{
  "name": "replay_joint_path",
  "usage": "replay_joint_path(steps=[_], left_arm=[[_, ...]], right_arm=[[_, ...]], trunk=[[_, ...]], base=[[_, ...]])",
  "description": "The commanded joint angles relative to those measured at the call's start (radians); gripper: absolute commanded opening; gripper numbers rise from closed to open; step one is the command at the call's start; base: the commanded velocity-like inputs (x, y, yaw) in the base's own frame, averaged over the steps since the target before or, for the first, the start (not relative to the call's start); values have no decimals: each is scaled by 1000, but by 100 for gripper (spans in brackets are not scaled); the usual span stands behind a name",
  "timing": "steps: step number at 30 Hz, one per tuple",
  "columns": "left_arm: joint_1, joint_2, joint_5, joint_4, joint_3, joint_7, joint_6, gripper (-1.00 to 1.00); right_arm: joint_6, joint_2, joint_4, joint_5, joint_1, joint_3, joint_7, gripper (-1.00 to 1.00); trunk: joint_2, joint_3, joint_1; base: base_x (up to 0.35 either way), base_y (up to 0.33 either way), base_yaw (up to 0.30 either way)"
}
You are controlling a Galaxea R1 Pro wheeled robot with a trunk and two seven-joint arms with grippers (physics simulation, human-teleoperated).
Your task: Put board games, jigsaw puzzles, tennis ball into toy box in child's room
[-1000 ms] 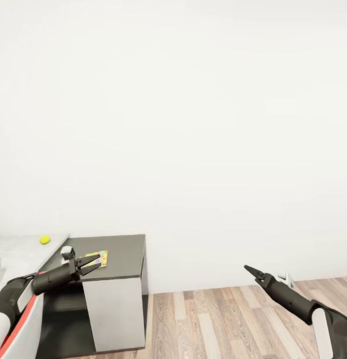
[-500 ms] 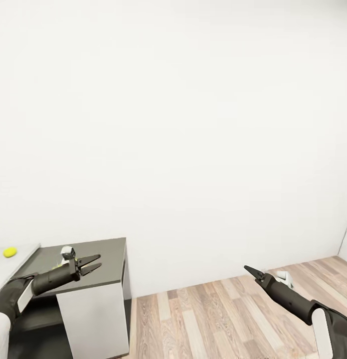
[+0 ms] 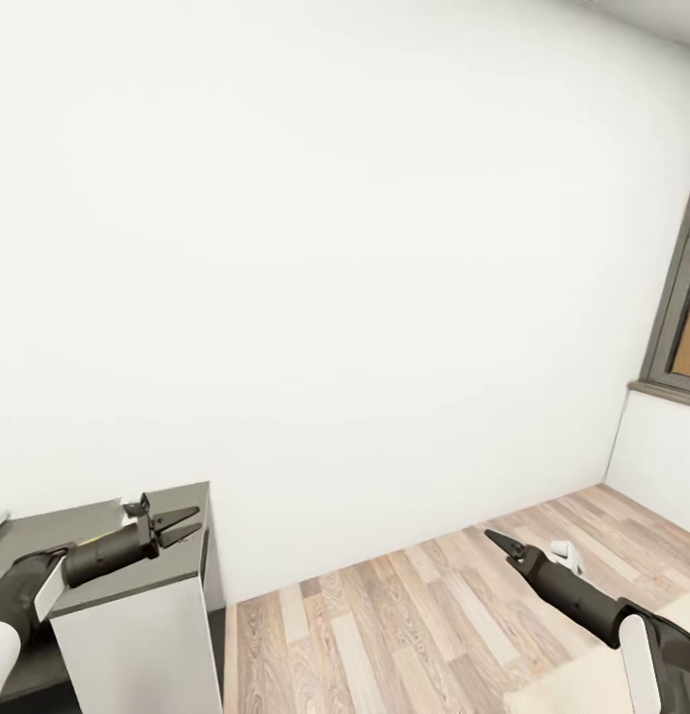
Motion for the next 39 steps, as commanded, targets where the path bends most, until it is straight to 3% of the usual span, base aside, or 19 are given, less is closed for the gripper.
replay_joint_path(steps=[1,20,39], left_arm=[[0,0,0,0,1,-3,10,100],[0,-8,-1,0,-2,0,-12,100],[0,-11,-1,0,0,1,-43,100]], right_arm=[[5,0,1,0,-1,-2,3,100],[6,0,3,-1,-1,-2,3,100],[6,-1,19,0,-1,-2,3,100]], trunk=[[-1,0,0],[-1,0,0],[-1,0,0]], base=[[0,0,-277],[-101,0,-277],[-11,0,-278]])
